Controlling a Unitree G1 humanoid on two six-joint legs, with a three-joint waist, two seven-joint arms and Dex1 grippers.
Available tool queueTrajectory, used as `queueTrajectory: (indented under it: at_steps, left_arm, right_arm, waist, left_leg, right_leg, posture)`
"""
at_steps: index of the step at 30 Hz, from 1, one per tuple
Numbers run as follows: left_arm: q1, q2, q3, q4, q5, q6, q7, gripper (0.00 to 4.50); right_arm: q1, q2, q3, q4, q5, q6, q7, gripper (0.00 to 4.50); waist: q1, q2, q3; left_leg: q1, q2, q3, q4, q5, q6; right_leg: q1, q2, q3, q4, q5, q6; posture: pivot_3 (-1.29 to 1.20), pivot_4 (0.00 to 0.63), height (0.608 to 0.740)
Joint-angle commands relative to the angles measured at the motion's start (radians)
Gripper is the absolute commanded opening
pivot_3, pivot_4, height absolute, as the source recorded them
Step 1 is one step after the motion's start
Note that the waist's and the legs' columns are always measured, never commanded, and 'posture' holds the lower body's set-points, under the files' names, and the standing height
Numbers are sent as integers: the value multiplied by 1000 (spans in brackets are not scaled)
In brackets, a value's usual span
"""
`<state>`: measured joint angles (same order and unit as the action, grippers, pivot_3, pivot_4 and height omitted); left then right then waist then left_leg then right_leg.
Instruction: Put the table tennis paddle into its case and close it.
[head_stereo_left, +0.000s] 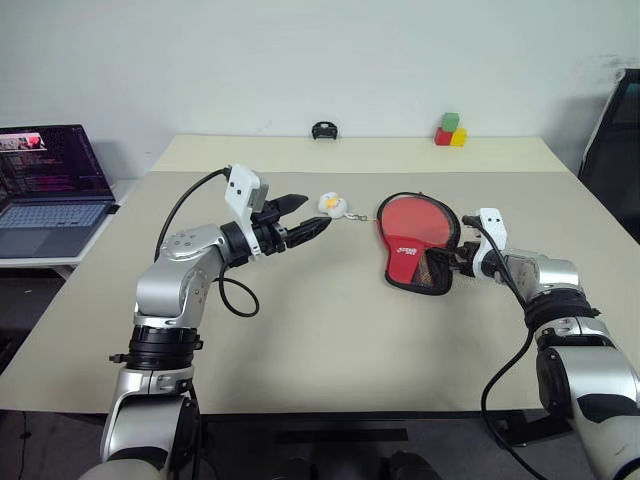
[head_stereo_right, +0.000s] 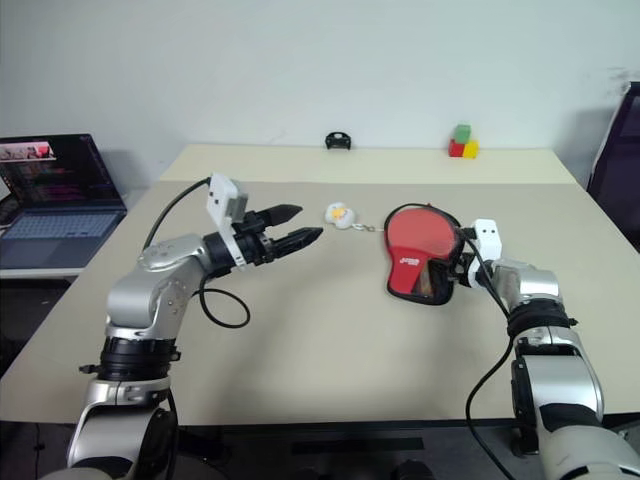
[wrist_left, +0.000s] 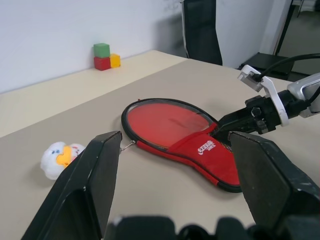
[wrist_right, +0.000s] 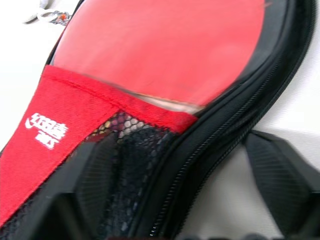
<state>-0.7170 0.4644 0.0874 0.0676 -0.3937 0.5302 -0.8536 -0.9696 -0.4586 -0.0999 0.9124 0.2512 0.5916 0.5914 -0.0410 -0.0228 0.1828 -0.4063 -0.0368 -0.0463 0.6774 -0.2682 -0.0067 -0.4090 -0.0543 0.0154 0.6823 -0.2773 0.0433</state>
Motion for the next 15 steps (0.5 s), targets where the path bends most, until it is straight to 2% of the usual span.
queueTrajectory:
  at_steps: [1, 9, 15]
  left_arm:
    - [7, 19, 12, -37, -13, -19, 1, 3737]
    - [34, 46, 11, -52, -17, -13, -7, 3737]
    - [73, 79, 4, -76, -22, 3, -31, 3737]
  right_arm:
    - [-16, 16, -10, 5, -7, -6, 2, 2524]
    - [-1, 27, -22, -6, -1, 12, -3, 53]
    - [30, 49, -11, -73, 6, 60, 22, 20]
  waist:
    - [-1, 0, 0]
    - [-3, 0, 0]
    - [-5, 0, 0]
  left_leg:
    - [1, 0, 0, 0, 0, 0]
    - [4, 0, 0, 0, -2, 3]
    - [4, 0, 0, -1, -2, 3]
  right_leg:
    - [0, 0, 0, 0, 0, 0]
    - [4, 0, 0, 0, 0, 0]
    - [4, 0, 1, 0, 0, 0]
  posture:
    - [0, 150, 740]
    - [0, 150, 740]
    - [0, 150, 740]
